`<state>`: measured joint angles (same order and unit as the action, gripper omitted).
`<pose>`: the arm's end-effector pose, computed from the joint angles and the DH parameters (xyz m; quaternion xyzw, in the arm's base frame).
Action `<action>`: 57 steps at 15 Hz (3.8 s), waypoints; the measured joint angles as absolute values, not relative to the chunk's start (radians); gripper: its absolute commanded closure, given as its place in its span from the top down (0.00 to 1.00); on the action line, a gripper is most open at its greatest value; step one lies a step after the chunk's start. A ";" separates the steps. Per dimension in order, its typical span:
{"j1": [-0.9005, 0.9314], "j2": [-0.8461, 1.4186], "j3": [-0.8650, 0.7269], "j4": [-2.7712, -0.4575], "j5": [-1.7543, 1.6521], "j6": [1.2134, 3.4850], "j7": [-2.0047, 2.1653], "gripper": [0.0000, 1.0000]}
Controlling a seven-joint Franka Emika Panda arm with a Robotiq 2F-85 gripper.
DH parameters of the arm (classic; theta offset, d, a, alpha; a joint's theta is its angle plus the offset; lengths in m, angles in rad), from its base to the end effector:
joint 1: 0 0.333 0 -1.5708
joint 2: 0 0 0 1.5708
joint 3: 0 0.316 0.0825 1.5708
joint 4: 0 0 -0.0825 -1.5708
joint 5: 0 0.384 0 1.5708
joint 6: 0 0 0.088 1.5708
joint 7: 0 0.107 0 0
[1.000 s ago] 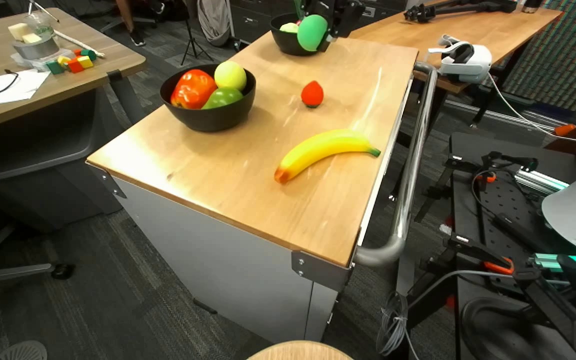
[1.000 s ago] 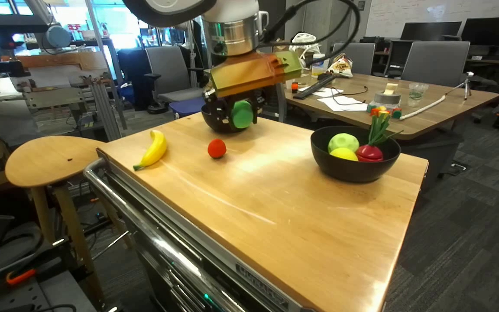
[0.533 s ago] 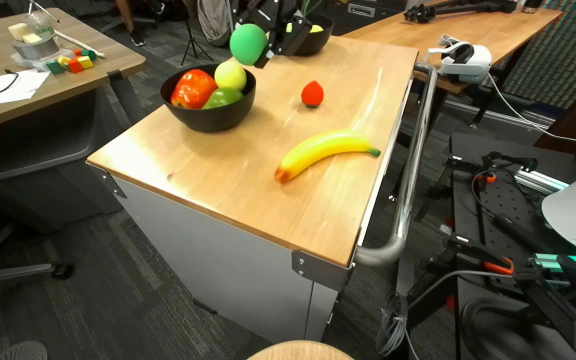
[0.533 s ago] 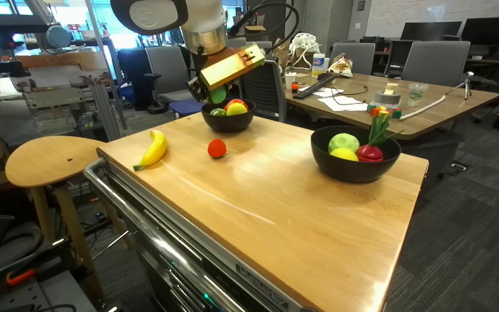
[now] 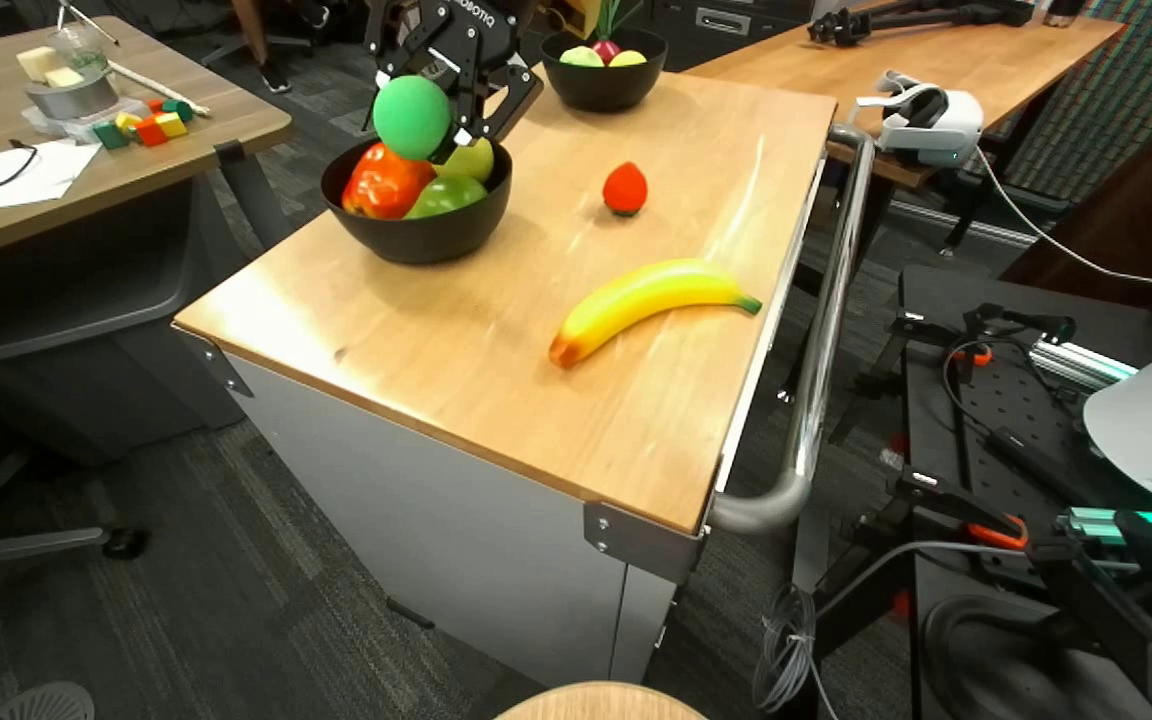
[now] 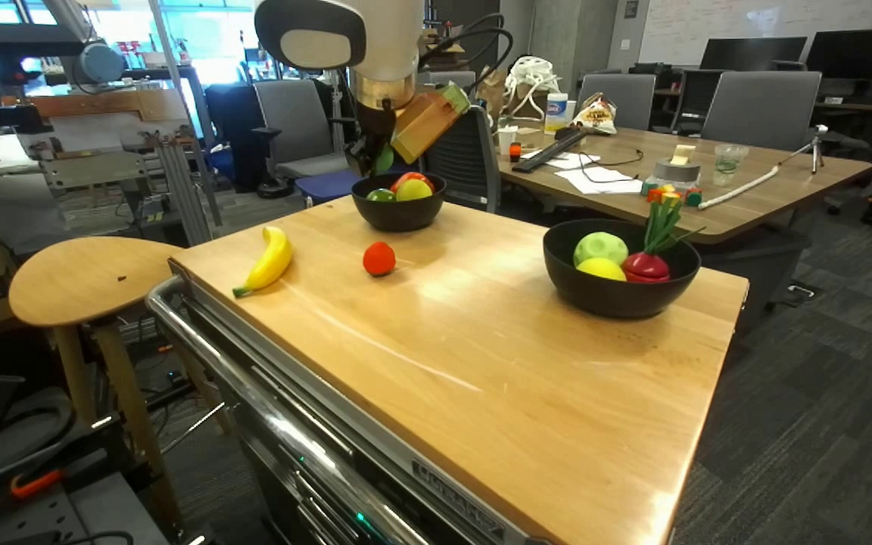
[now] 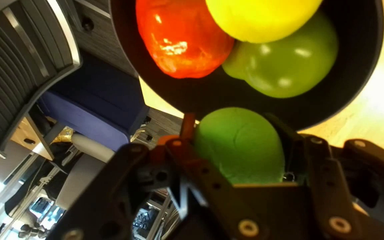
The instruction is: Pick up all the fruits from the table and put 5 fruits in the bowl to the right and 4 fruits into the bowl to the left
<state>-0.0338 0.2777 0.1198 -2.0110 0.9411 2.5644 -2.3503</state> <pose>0.6181 0.0377 0.3408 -0.6276 -0.7035 -0.3325 0.0252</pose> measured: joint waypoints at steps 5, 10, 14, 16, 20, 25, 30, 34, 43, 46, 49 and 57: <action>-0.053 0.337 0.104 -1.944 0.891 2.537 -2.358 1.00; -0.050 0.299 0.075 -1.880 0.702 2.486 -2.145 1.00; 0.041 0.199 -0.091 -1.876 0.350 2.410 -1.819 1.00; 0.037 0.156 -0.126 -1.874 0.188 2.353 -1.663 1.00; -0.025 0.129 -0.130 -1.860 0.020 2.260 -1.491 1.00; -0.043 0.130 -0.113 -1.882 0.035 2.240 -1.465 1.00; -0.044 0.070 -0.055 -2.133 0.189 2.264 -1.299 1.00; -0.004 -0.026 0.016 -2.336 0.344 2.370 -1.211 1.00; 0.151 -0.148 0.089 -2.512 0.447 2.531 -1.211 1.00; 0.150 -0.128 0.080 -2.519 0.411 2.542 -1.210 1.00; 0.147 -0.099 0.075 -2.528 0.356 2.557 -1.203 0.90; 0.142 -0.013 0.074 -2.544 0.258 2.652 -1.195 0.18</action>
